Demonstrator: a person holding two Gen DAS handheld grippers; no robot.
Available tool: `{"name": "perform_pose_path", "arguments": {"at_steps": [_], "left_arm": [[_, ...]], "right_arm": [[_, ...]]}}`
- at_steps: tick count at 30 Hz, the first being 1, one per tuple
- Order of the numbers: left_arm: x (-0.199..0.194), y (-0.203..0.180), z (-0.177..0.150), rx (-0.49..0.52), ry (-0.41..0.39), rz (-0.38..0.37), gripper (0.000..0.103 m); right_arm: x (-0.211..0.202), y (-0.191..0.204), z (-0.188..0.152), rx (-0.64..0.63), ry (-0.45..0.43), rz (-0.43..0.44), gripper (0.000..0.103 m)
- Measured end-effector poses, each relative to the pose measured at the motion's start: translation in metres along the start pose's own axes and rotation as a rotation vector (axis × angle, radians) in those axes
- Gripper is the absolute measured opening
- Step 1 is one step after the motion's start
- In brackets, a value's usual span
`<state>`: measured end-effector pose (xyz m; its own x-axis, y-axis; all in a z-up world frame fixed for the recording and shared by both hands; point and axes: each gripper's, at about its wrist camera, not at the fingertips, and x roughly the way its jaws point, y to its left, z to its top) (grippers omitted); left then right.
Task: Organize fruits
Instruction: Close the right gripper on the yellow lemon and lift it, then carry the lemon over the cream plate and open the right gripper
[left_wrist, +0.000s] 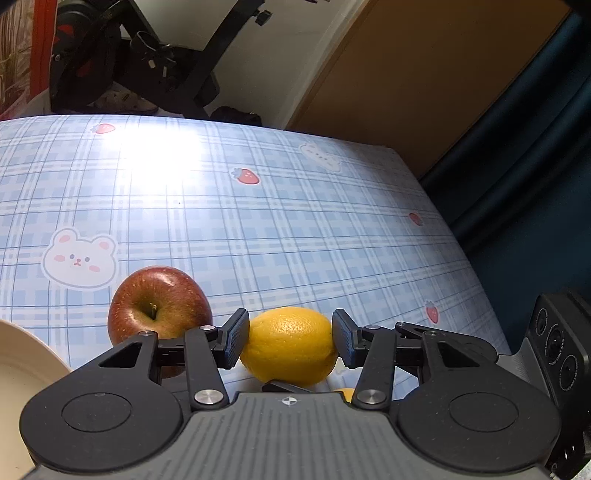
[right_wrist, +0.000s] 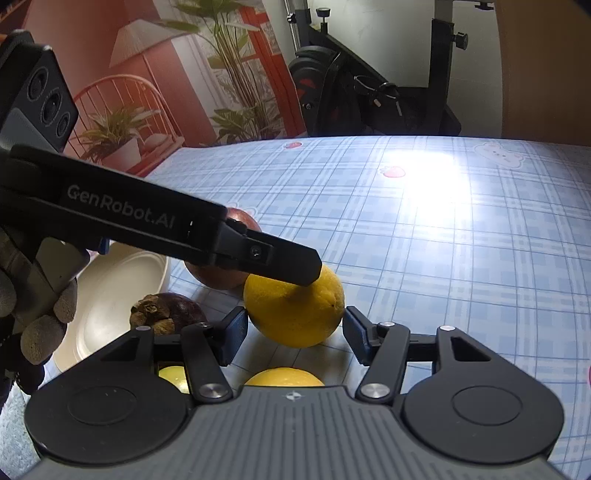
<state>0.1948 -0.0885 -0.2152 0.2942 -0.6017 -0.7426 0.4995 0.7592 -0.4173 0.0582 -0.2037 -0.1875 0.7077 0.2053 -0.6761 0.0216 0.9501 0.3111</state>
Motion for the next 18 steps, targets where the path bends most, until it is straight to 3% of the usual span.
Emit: {"name": "perform_pose_path", "arguments": {"at_steps": [8, 18], "left_arm": [[-0.035, -0.003, -0.001, -0.004, -0.043, -0.015, 0.051], [-0.105, 0.029, -0.01, -0.05, -0.122, 0.047, 0.052]], "right_arm": [[-0.024, 0.019, 0.008, -0.025, -0.033, 0.01, 0.059], [-0.013, 0.079, 0.025, -0.092, -0.042, 0.094, 0.059]]}}
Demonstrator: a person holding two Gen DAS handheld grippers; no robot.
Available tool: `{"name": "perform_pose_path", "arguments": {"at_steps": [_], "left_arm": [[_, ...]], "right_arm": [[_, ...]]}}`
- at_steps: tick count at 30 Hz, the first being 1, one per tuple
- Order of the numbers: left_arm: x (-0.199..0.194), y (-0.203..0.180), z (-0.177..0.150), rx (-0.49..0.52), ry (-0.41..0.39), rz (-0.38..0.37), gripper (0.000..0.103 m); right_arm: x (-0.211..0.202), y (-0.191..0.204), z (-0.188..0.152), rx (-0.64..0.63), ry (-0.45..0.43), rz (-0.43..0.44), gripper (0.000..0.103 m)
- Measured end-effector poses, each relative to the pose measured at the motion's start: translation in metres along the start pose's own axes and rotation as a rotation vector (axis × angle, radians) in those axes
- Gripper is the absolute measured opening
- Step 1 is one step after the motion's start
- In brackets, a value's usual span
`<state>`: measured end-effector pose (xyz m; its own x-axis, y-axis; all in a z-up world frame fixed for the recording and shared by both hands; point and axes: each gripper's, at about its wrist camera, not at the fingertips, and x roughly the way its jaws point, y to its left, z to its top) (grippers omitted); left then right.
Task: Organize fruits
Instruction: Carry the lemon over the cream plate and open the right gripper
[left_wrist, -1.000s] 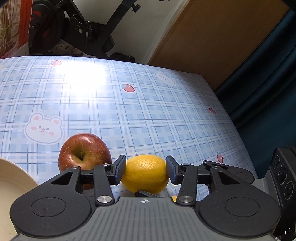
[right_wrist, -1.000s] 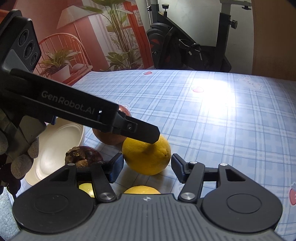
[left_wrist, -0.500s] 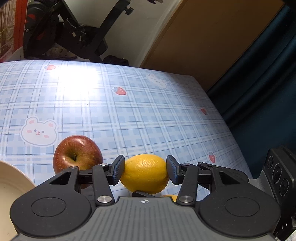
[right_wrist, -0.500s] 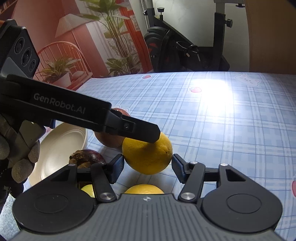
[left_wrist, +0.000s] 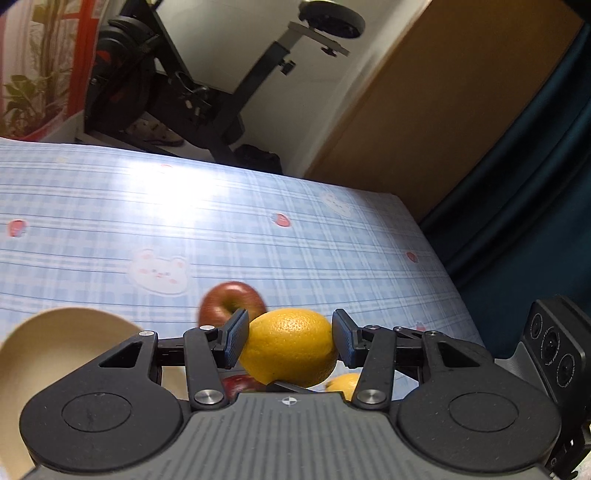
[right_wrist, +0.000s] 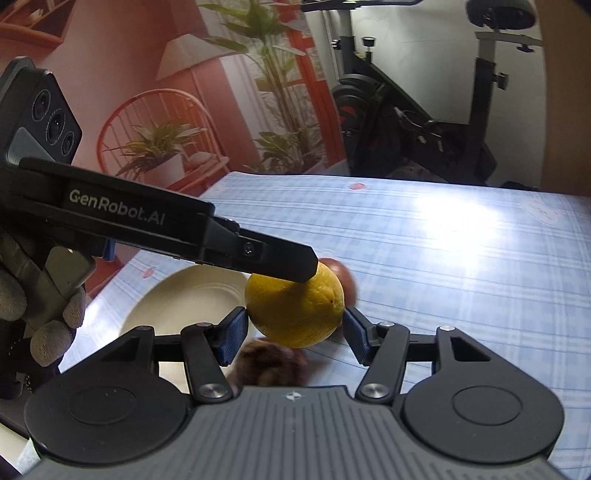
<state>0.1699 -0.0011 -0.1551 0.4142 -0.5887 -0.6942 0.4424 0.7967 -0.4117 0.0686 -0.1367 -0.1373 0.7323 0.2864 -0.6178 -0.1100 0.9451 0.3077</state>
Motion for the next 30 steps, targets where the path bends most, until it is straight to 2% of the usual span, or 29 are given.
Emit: {"name": "perform_pose_path", "arguments": {"at_steps": [7, 10, 14, 22, 30], "left_arm": [[-0.033, 0.047, -0.003, -0.051, -0.032, 0.084, 0.054], [-0.035, 0.07, -0.002, -0.094, -0.023, 0.118, 0.058], [-0.033, 0.1, -0.002, -0.17, -0.036, 0.14, 0.058], [-0.033, 0.124, -0.008, -0.212, -0.036, 0.164, 0.059], [-0.026, 0.132, -0.016, -0.212, -0.021, 0.187, 0.058]], "right_arm": [[0.044, 0.038, 0.013, -0.045, 0.037, 0.068, 0.059], [0.069, 0.049, 0.019, -0.048, 0.055, 0.095, 0.059], [0.1, 0.057, 0.028, -0.049, 0.094, 0.11, 0.059], [0.133, 0.071, 0.033, -0.109, 0.158, 0.107, 0.059], [0.147, 0.073, 0.028, -0.138, 0.193, 0.089, 0.059]]}}
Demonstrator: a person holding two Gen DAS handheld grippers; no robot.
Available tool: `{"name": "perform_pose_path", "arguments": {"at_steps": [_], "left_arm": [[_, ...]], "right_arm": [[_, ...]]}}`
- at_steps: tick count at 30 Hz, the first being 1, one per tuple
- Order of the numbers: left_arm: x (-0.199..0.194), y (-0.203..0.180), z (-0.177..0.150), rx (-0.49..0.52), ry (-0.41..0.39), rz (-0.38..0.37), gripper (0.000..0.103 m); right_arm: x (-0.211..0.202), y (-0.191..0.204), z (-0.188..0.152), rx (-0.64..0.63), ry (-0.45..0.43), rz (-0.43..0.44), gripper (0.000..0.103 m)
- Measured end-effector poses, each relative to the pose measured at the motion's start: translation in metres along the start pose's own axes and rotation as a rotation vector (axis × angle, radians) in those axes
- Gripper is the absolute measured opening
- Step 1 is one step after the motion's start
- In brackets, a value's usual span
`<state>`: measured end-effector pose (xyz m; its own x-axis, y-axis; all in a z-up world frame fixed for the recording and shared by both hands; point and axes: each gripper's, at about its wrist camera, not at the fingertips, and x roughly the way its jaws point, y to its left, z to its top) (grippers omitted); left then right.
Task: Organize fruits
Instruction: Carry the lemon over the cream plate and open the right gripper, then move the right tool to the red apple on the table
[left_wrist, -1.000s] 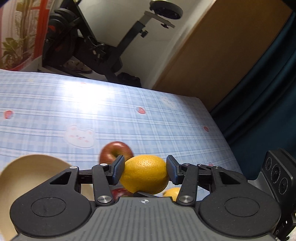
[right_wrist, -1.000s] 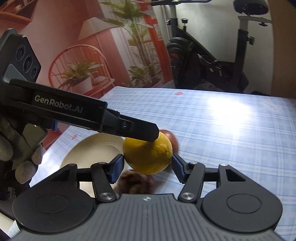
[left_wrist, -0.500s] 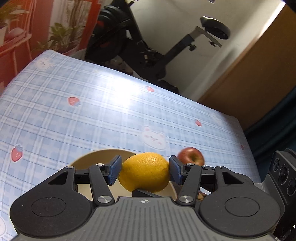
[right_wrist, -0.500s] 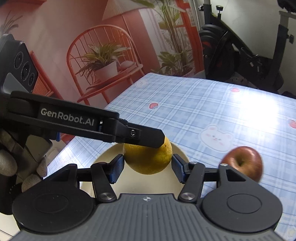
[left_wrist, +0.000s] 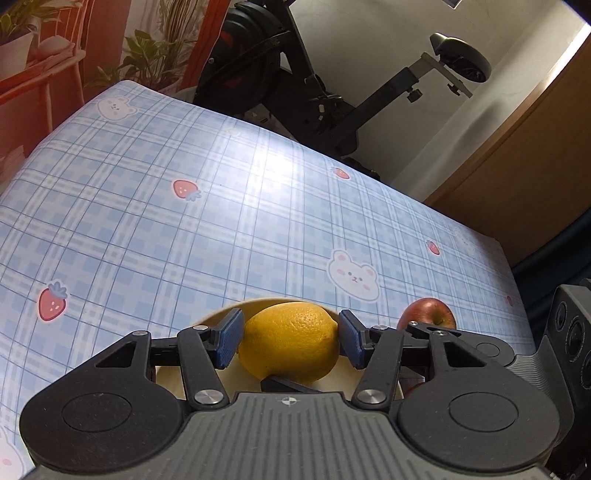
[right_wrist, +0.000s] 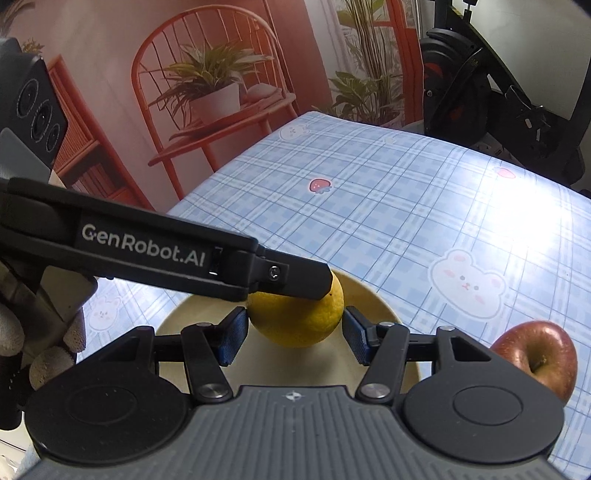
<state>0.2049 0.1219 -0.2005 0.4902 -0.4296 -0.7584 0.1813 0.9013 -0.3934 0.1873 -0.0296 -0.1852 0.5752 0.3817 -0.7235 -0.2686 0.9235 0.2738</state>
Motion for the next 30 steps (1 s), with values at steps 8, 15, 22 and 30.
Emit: {"name": "perform_pose_path", "arguments": {"at_steps": [8, 15, 22, 30], "left_arm": [[0.002, -0.001, -0.001, -0.001, -0.001, 0.0, 0.056], [-0.005, -0.005, 0.001, 0.004, -0.023, 0.021, 0.053], [-0.019, -0.013, -0.002, 0.024, -0.055, 0.072, 0.053], [-0.037, -0.038, -0.008, 0.099, -0.12, 0.129, 0.053]], "right_arm": [[0.001, 0.001, 0.0, -0.014, 0.003, -0.017, 0.06], [-0.01, 0.001, -0.002, -0.044, -0.019, -0.066, 0.064], [-0.024, -0.002, -0.008, -0.047, -0.044, -0.101, 0.064], [-0.048, -0.003, -0.017, -0.06, -0.088, -0.13, 0.064]]}}
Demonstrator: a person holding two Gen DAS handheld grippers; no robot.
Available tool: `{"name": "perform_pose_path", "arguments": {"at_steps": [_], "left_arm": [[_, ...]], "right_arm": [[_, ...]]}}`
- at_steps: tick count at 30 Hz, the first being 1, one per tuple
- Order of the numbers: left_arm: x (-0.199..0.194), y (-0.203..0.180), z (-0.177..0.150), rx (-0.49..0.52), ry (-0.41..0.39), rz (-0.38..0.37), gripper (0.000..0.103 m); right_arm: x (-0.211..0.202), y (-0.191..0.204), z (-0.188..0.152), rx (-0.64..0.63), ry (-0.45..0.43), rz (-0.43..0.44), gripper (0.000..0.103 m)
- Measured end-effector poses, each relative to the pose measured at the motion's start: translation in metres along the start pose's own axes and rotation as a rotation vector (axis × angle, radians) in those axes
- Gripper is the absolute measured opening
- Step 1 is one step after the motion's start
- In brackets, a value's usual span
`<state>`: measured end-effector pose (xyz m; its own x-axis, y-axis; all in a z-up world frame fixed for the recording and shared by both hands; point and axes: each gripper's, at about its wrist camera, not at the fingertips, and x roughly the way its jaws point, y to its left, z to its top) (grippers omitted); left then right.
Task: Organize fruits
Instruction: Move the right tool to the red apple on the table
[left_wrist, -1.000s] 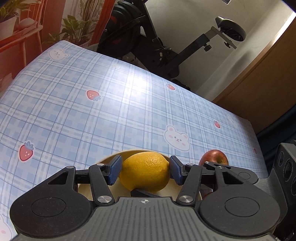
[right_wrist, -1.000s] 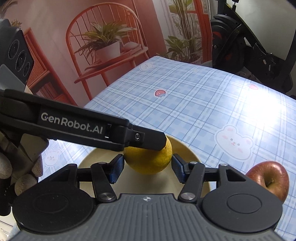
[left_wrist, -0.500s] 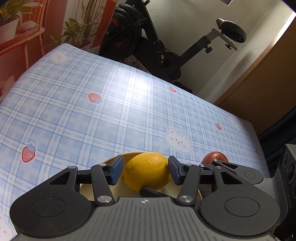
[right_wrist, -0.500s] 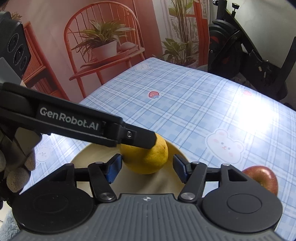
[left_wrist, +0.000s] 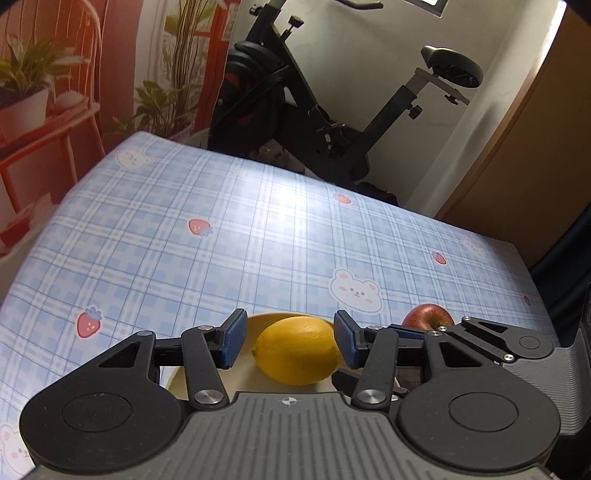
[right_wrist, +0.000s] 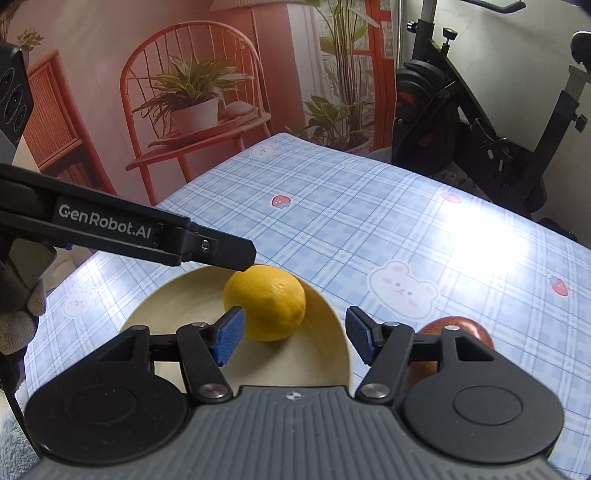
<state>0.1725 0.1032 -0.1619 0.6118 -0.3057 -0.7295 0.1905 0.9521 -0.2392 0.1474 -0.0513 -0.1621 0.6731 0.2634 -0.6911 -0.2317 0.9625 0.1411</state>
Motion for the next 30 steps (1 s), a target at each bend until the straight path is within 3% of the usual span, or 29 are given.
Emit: {"name": "perform_pose_path", "arguments": {"at_steps": [8, 15, 30], "left_arm": [[-0.028, -0.03, -0.004, 0.087, -0.126, 0.082, 0.054], [-0.039, -0.059, -0.005, 0.139, -0.211, 0.099, 0.054], [-0.029, -0.103, -0.01, 0.24, -0.253, 0.059, 0.054]], "right_arm": [[-0.039, -0.011, -0.014, -0.025, -0.075, -0.046, 0.066], [-0.066, -0.033, -0.025, 0.016, -0.13, -0.088, 0.07], [-0.101, -0.079, -0.047, 0.099, -0.184, -0.164, 0.074]]}}
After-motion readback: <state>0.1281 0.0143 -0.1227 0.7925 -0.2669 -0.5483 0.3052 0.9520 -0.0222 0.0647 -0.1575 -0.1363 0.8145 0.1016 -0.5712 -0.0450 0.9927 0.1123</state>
